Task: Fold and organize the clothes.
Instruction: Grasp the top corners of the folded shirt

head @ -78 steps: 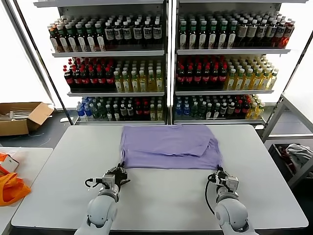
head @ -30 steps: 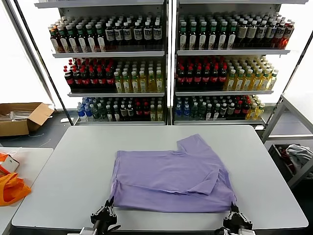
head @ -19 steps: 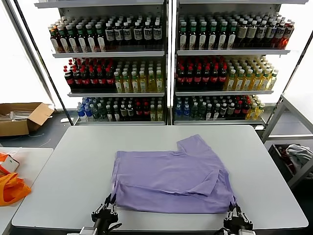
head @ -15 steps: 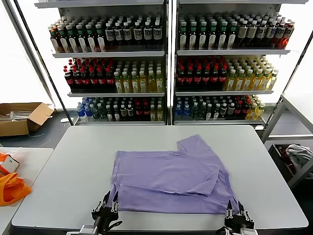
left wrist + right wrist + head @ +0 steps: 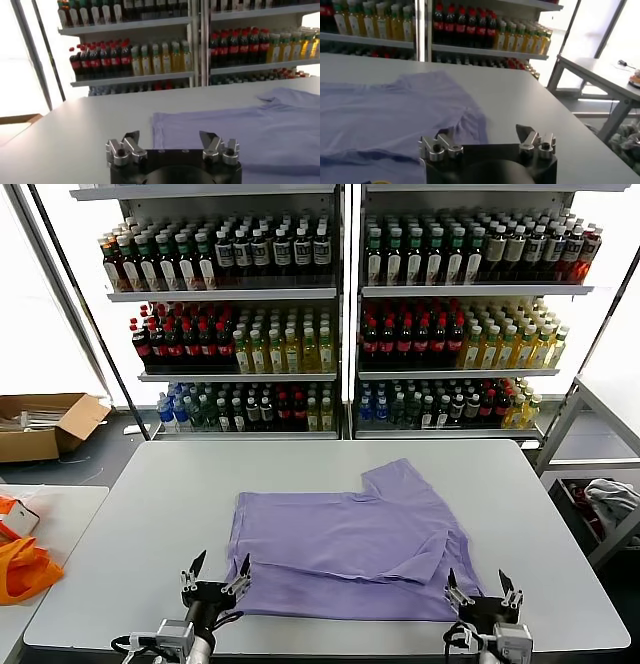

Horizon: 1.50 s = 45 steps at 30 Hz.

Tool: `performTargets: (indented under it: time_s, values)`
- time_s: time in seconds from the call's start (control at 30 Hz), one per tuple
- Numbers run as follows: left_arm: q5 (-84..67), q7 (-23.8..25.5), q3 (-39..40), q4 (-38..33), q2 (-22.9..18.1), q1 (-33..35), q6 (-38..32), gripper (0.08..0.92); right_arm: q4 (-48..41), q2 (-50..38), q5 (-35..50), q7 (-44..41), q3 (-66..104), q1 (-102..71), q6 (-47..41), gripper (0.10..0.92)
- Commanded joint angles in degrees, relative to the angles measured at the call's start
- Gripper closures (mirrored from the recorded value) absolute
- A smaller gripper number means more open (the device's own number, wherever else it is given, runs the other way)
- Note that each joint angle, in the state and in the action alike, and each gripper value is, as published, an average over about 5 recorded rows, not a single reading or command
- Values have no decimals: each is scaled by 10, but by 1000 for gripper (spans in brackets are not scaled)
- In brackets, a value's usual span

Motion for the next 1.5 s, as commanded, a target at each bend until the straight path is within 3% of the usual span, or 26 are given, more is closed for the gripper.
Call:
performTargets:
  time_s: [0.03, 0.27, 0.5, 0.93, 1.5]
  values:
    - [4, 12, -13, 52, 64, -56, -2, 179, -47, -53, 39, -24, 3, 100, 2, 203]
    - [-6, 37, -9, 104, 98, -118, -16, 177, -133, -95, 110, -55, 2, 189, 19, 203]
    - [-44, 55, 26, 171, 97, -228, -9, 177, -276, -108, 150, -83, -54, 346, 6, 203]
    - [-103, 71, 52, 300, 93, -340, 26, 177, -503, -23, 164, -110, -119, 525, -17, 203]
    - [-119, 73, 98, 411, 59, -421, 41, 177, -629, 52, 123, -124, -164, 621, -9, 203]
